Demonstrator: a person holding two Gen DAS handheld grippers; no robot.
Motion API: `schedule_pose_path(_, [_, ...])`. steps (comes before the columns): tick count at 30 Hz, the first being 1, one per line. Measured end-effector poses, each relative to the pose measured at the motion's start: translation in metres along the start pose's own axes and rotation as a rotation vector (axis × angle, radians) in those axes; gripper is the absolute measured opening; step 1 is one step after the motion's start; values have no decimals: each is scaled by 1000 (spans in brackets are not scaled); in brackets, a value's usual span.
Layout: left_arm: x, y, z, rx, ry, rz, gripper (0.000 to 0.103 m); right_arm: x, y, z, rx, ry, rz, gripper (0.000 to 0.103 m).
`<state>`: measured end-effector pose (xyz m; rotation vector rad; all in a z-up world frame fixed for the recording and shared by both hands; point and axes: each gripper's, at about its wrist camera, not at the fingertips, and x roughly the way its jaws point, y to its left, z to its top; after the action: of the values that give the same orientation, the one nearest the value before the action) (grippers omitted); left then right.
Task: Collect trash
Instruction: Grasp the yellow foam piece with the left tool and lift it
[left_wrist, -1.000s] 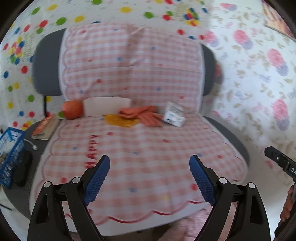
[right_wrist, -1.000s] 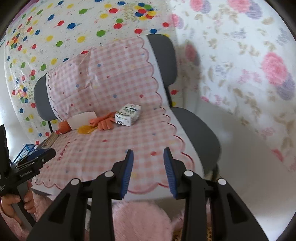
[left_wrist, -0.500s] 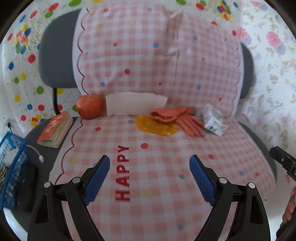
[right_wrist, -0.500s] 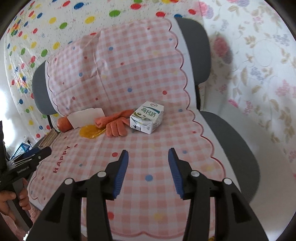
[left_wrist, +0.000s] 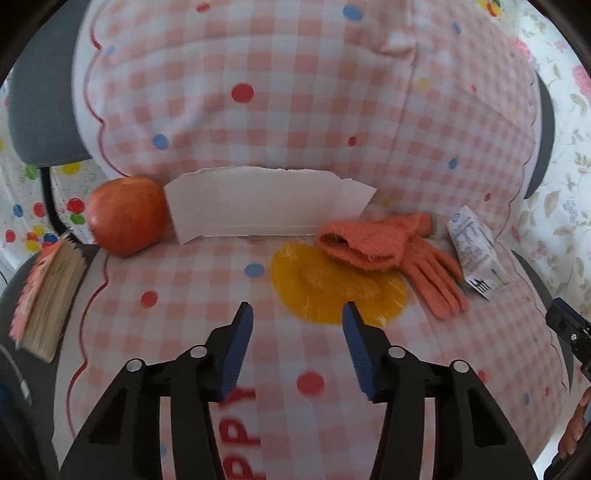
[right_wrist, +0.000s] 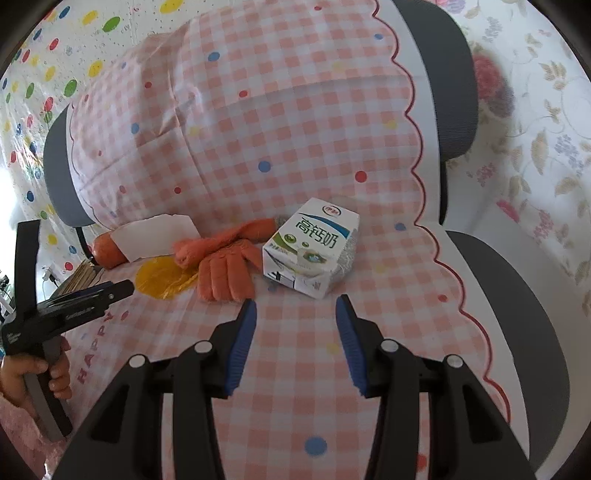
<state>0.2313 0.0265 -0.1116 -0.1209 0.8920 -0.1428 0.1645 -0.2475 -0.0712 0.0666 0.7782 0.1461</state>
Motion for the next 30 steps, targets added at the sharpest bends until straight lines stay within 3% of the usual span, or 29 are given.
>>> schedule_pose_path(3, [17,3,8,-17,44,-8,50,8,0,4,2,2,0,44])
schedule_pose_path(7, [31,-1,20,19,56,34,51,13,-2,6,2,4,-1,44])
schedule_pose_path(12, [45,-28,25,190,84,141,54,14,-4,4,5,10,0,44])
schedule_pose_path(13, [46,-32,25,214,81,149,48,13,-4,4,5,10,-1,44])
schedule_pose_path(16, [39,-41,23,254,58,135,13,8,-2,4,2,6,-1,44])
schedule_pose_path(17, [36,-42,21,255,56,123,8,4,-1,4,-2,2,-1,44])
schedule_pose_path(22, [-8,-30,2,137,4,-5,5,-13,-2,3,-12,-15,-9,44])
schedule_pose_path(28, [-71,-4,-15,-7,-115,-77,5,-19,-3,1,2,-14,-4,45])
schedule_pose_path(29, [-76,0,-14,-17,-130,-77,5,-16,-2,1,8,-8,-2,47])
schedule_pose_path(30, [-85,2,-15,-27,-152,-73,5,-11,0,1,14,-2,0,58])
